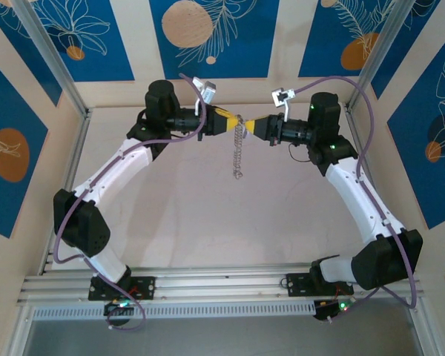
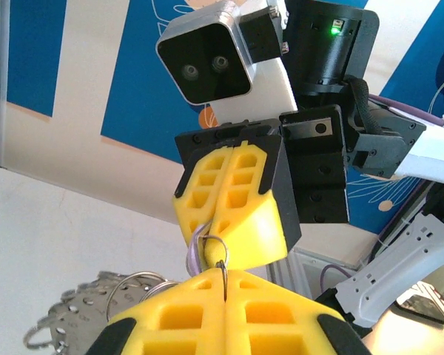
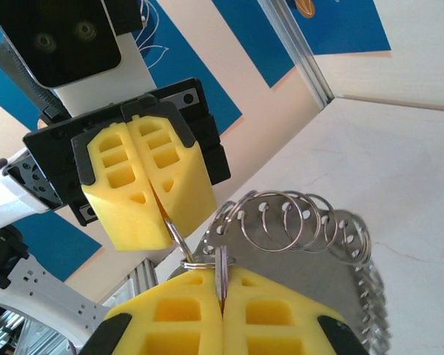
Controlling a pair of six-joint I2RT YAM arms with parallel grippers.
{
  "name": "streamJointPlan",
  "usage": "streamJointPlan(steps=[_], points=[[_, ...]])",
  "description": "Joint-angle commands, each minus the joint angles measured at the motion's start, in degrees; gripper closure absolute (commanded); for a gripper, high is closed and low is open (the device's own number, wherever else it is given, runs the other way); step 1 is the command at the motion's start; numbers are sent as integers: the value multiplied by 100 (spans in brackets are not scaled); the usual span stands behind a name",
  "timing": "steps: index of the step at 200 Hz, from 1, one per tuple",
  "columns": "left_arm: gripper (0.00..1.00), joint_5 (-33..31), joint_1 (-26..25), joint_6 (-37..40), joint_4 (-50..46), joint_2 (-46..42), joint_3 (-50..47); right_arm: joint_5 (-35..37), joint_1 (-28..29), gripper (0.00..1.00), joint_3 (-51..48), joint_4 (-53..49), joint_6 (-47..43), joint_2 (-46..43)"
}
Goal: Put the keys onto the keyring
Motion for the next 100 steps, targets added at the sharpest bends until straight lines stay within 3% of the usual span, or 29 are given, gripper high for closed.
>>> streamJointPlan(steps=[1,100], points=[[100,61,-62,118,67,-215,55,-104,-99,100,172,-164,-108,-179],[100,61,-68,20,148,-224,72,-175,173,100,330,-221,-164,-6]])
